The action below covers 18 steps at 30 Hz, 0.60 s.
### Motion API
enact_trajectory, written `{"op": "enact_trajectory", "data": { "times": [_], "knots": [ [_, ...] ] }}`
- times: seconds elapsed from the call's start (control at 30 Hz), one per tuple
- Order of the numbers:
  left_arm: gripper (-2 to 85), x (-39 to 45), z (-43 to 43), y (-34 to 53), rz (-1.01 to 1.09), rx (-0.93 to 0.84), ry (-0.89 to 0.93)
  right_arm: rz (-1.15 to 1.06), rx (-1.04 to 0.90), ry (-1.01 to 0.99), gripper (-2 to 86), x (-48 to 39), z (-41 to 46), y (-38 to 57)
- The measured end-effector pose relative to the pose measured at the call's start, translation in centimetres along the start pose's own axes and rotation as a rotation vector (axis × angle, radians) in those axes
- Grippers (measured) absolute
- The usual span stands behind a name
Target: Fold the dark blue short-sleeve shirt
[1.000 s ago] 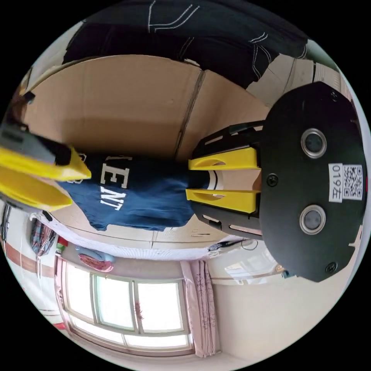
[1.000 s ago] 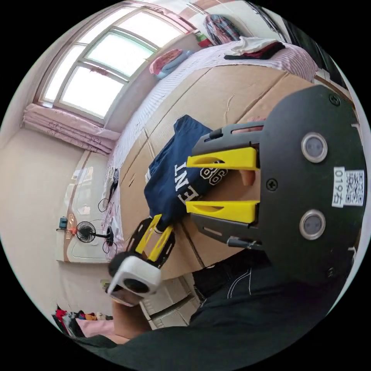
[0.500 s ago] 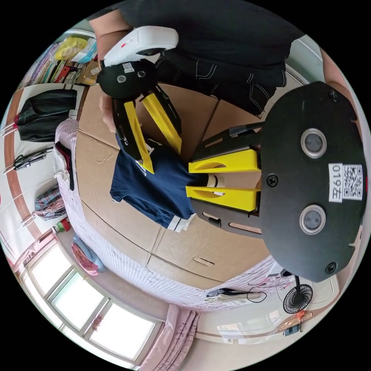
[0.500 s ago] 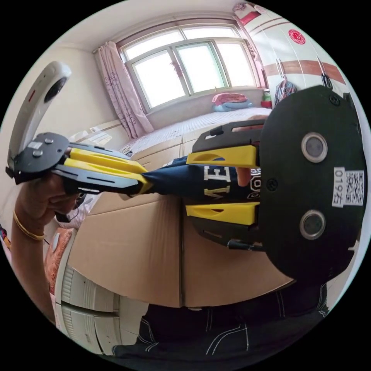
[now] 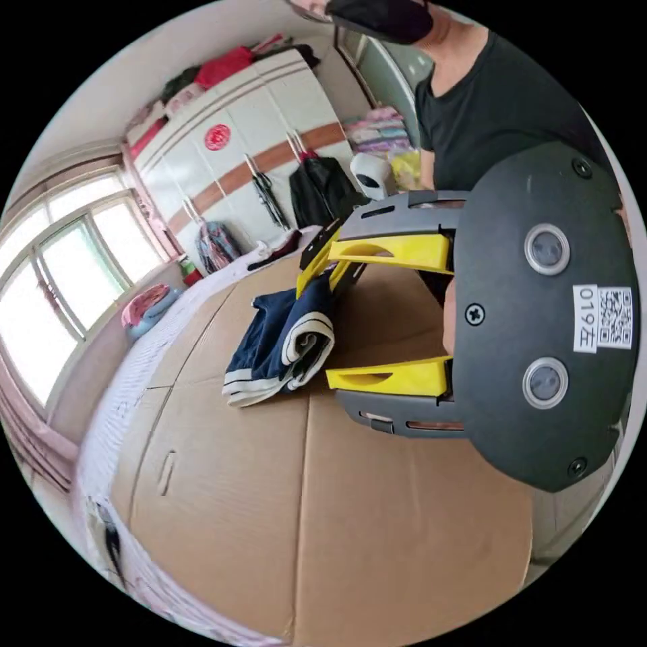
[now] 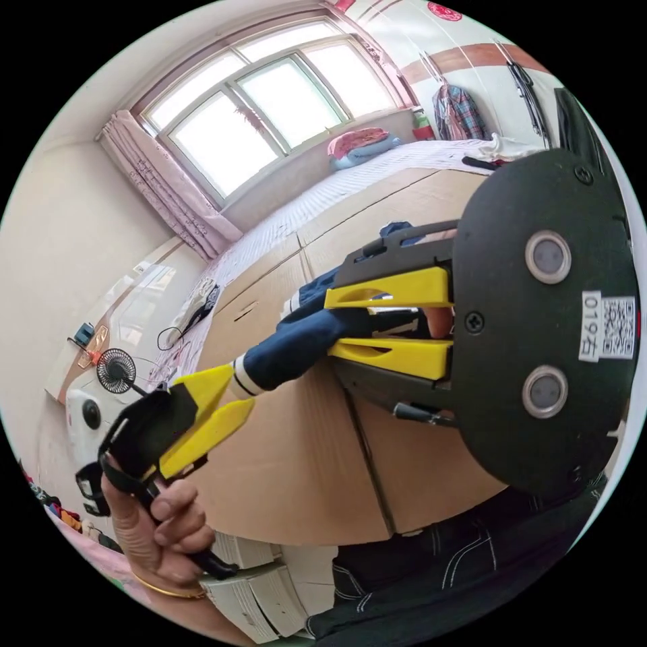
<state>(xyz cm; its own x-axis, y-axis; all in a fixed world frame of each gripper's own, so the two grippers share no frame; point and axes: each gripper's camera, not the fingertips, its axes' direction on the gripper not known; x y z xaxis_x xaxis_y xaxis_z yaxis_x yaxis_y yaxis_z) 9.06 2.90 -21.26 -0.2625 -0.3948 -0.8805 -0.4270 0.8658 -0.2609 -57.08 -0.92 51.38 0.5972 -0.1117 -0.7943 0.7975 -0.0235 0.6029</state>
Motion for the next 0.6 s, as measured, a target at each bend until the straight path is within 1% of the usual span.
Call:
{"op": "enact_trajectory", "data": {
  "times": [0.07,0.1,0.17,0.27,0.33,0.43,0.5,0.6],
  "knots": [
    [20.3,-3.3,-1.0,-1.1,-0.122,0.070,0.132,0.005,0.012,0.027,7.1,0.0,-0.1,-0.1],
    [20.5,-4.1,-1.0,-1.4,-0.153,0.081,0.170,0.005,0.019,0.031,7.1,-0.1,-0.1,-0.1],
    [21.1,-6.6,-0.6,-3.3,-0.244,0.082,0.321,0.003,0.031,0.046,7.1,-0.4,-0.1,0.0],
    [21.6,-8.5,0.0,-6.0,-0.307,0.075,0.384,-0.013,0.043,0.055,7.0,-1.0,-0.1,0.0],
    [21.6,-9.4,0.4,-7.8,-0.326,0.069,0.403,-0.031,0.051,0.061,7.0,-1.5,-0.2,0.1],
    [20.3,-10.4,1.7,-10.8,-0.336,0.019,0.368,-0.046,0.064,0.062,7.1,-2.0,-0.1,-0.2],
    [18.0,-10.9,2.7,-12.4,-0.352,-0.026,0.335,-0.047,0.065,0.049,7.3,-2.0,0.0,-0.4],
    [11.8,-11.7,3.7,-14.4,-0.385,-0.063,0.273,-0.048,0.060,0.059,8.2,-2.4,0.1,-0.4]
  ]
}}
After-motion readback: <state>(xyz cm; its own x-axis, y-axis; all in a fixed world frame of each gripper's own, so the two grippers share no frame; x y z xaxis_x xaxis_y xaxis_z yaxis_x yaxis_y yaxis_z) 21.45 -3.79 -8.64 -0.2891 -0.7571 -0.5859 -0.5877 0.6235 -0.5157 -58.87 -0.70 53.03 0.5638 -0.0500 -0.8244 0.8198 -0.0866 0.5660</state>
